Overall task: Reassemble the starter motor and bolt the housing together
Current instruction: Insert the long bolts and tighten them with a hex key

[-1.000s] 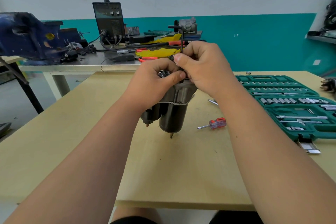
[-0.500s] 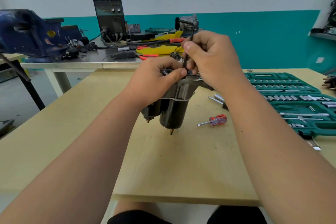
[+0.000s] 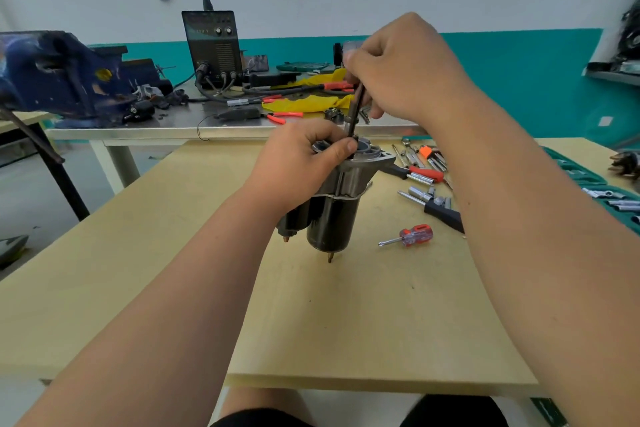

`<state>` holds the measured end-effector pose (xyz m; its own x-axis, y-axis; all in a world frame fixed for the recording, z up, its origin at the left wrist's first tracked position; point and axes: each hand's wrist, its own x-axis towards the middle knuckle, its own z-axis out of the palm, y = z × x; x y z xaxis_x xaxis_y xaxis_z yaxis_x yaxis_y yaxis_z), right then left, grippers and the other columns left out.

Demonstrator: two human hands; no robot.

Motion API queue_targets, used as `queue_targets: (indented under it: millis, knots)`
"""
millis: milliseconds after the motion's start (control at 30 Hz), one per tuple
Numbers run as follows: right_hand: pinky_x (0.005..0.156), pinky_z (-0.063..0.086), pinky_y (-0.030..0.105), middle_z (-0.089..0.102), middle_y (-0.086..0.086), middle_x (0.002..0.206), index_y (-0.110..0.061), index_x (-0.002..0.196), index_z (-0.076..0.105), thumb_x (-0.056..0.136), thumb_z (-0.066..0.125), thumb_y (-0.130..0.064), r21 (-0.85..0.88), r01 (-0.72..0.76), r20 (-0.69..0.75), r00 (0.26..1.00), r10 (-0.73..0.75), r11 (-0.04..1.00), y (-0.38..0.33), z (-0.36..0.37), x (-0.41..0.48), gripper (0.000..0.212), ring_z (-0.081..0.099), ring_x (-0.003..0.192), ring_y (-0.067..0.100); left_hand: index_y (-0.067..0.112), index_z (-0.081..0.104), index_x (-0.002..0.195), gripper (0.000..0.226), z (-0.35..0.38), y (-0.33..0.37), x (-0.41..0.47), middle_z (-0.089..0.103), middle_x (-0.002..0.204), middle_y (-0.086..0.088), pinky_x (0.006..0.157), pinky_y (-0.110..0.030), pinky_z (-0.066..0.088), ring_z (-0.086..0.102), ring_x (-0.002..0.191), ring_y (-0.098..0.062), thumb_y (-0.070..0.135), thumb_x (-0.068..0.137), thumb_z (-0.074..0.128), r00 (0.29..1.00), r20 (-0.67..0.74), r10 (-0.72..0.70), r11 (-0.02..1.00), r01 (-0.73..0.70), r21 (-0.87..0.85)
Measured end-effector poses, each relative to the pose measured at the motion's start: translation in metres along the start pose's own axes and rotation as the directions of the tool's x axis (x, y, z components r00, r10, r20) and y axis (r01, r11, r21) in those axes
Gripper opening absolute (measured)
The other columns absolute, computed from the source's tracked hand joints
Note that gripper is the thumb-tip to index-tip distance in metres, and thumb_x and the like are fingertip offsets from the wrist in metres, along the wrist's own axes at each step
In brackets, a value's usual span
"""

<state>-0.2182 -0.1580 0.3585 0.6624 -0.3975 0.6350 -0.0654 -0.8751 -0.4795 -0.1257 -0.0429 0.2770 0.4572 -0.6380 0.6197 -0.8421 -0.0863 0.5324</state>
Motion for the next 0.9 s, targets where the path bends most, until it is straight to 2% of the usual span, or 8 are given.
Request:
queue_targets:
  millis: [133,200,267,333,400,600,767,900]
  knots:
    - [0.049,0.030,0.019,0.044,-0.002,0.060,-0.014,0.075,0.060,0.093,0.047,-0.026,-0.251,-0.045,-0.204,0.979,-0.007,0.967,-0.005,0.017,0.001,0.025,0.047,0.056,0.017,0.035,0.062,0.085,0.009,0.003,0.003,0.000,0.059,0.077,0.024,0.063,-0.015,0.043,0.056,0.079,0.009,0.033,0.094,0.060,1.000,-0.002,0.007,0.999,-0.007,0.036]
    - [0.052,0.039,0.018,0.058,-0.002,0.070,-0.019,0.091,0.067,0.093,0.047,-0.024,-0.049,-0.014,-0.098,0.995,0.009,0.999,-0.002,0.014,0.004,0.021,0.058,0.060,0.019,0.033,0.062,0.087,0.009,0.002,0.002,0.001,0.059,0.078,0.023,0.063,-0.014,0.041,0.055,0.077,0.008,0.031,0.095,0.059,0.999,0.018,0.040,0.998,-0.041,0.052]
    - [0.044,0.042,0.020,0.067,0.000,0.070,-0.024,0.104,0.067,0.095,0.047,-0.026,0.314,-0.082,0.150,0.988,0.036,0.946,0.008,0.002,0.007,0.022,0.060,0.047,0.015,0.029,0.065,0.090,0.009,0.000,0.000,0.001,0.058,0.080,0.020,0.063,-0.013,0.040,0.054,0.077,0.006,0.029,0.095,0.058,0.997,0.028,0.066,0.996,-0.068,0.063]
    - [0.043,0.042,0.022,0.066,0.002,0.073,-0.020,0.105,0.064,0.099,0.045,-0.029,0.597,-0.220,0.381,0.924,-0.032,0.771,0.020,-0.005,0.009,0.023,0.056,0.046,0.014,0.024,0.068,0.095,0.010,-0.001,-0.002,0.000,0.058,0.080,0.019,0.062,-0.008,0.038,0.052,0.077,0.009,0.027,0.096,0.058,0.996,0.035,0.080,0.995,-0.082,0.060]
    - [0.044,0.043,0.020,0.063,0.001,0.079,-0.015,0.103,0.062,0.101,0.041,-0.025,0.736,-0.309,0.457,0.883,-0.106,0.602,0.028,-0.001,0.011,0.023,0.055,0.048,0.010,0.022,0.069,0.098,0.012,-0.002,-0.003,-0.001,0.057,0.080,0.019,0.062,-0.006,0.037,0.051,0.079,0.011,0.025,0.096,0.058,0.995,0.038,0.092,0.994,-0.093,0.049]
    - [0.038,0.043,0.018,0.058,-0.005,0.057,-0.012,0.082,0.057,0.094,0.057,-0.015,0.900,-0.269,0.288,0.957,-0.007,0.343,0.024,0.022,0.006,0.013,0.052,0.041,0.004,0.023,0.067,0.086,0.014,-0.002,-0.009,-0.004,0.061,0.077,0.013,0.071,-0.029,0.049,0.055,0.080,-0.001,0.032,0.094,0.059,1.000,-0.010,0.020,1.000,-0.020,0.014]
    - [0.040,0.038,0.021,0.051,-0.010,0.045,-0.015,0.073,0.056,0.088,0.066,-0.017,0.875,-0.066,-0.048,0.974,0.222,0.480,0.011,0.048,-0.004,0.018,0.044,0.037,0.008,0.023,0.070,0.086,0.016,-0.004,-0.010,-0.003,0.065,0.078,0.010,0.075,-0.041,0.052,0.058,0.079,-0.008,0.034,0.093,0.060,0.999,-0.040,-0.018,0.999,0.017,-0.031]
    - [0.040,0.030,0.023,0.046,-0.005,0.054,-0.011,0.075,0.052,0.093,0.060,-0.020,0.939,-0.143,0.101,0.984,0.146,0.313,0.016,0.045,-0.004,0.021,0.038,0.041,0.010,0.020,0.072,0.088,0.016,-0.005,-0.010,-0.002,0.066,0.078,0.009,0.072,-0.036,0.050,0.058,0.077,-0.008,0.030,0.094,0.061,1.000,-0.017,0.004,0.999,-0.004,-0.040]
